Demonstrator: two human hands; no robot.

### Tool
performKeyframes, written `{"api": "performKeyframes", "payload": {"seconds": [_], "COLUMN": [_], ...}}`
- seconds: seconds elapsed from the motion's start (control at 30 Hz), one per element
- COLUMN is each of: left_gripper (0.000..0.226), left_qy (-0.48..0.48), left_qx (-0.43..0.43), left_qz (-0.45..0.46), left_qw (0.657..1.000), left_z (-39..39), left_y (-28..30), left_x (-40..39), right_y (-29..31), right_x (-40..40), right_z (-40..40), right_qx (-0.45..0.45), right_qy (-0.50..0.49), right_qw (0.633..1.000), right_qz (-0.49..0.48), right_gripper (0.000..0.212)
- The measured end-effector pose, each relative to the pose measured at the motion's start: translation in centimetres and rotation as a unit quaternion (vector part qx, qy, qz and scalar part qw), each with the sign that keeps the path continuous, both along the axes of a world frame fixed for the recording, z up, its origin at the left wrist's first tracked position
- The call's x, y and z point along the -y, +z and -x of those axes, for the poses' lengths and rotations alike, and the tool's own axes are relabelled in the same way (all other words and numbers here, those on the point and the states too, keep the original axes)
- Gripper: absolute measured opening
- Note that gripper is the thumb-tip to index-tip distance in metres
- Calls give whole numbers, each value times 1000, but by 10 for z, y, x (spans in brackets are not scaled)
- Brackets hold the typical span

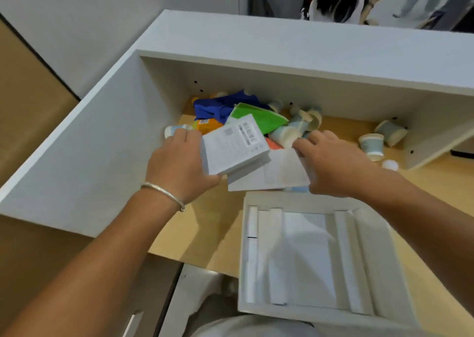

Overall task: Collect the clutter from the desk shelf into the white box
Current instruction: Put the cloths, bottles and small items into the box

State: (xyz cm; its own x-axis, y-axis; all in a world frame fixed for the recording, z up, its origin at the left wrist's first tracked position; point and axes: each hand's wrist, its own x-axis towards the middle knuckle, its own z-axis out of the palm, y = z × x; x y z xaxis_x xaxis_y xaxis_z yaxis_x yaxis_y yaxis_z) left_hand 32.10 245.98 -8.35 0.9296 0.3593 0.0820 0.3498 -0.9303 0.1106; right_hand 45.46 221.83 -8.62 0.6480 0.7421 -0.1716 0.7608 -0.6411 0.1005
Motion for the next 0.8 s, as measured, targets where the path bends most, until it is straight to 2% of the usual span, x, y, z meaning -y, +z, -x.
{"api": "performKeyframes", "payload": {"seconds": [0.13,0.3,0.4,0.5,0.8], "left_gripper": [71,75,87,95,75], "left_qy": [-86,-172,-201,-209,-152], "left_qx": [-4,-42,-69,-76,-53], "left_qz": [-6,2,34,45,39], "left_qw": [996,984,977,974,986], "left_z": [3,19,29,33,19], "left_y": [14,6,-8,-19,-41], "left_x": [70,140,163,168,119], "right_y": [10,-5,-14,-18,-25], "right_x": [77,129,142,148,108], "right_z": [7,22,26,25,11], "right_qx": [-9,-82,-125,-125,-91], "right_qy": [-29,-47,-44,-57,-59], "right_qw": [999,996,991,990,991], "right_qz": [16,-7,-11,-29,-73], "right_gripper": [72,86,99,106,84]}}
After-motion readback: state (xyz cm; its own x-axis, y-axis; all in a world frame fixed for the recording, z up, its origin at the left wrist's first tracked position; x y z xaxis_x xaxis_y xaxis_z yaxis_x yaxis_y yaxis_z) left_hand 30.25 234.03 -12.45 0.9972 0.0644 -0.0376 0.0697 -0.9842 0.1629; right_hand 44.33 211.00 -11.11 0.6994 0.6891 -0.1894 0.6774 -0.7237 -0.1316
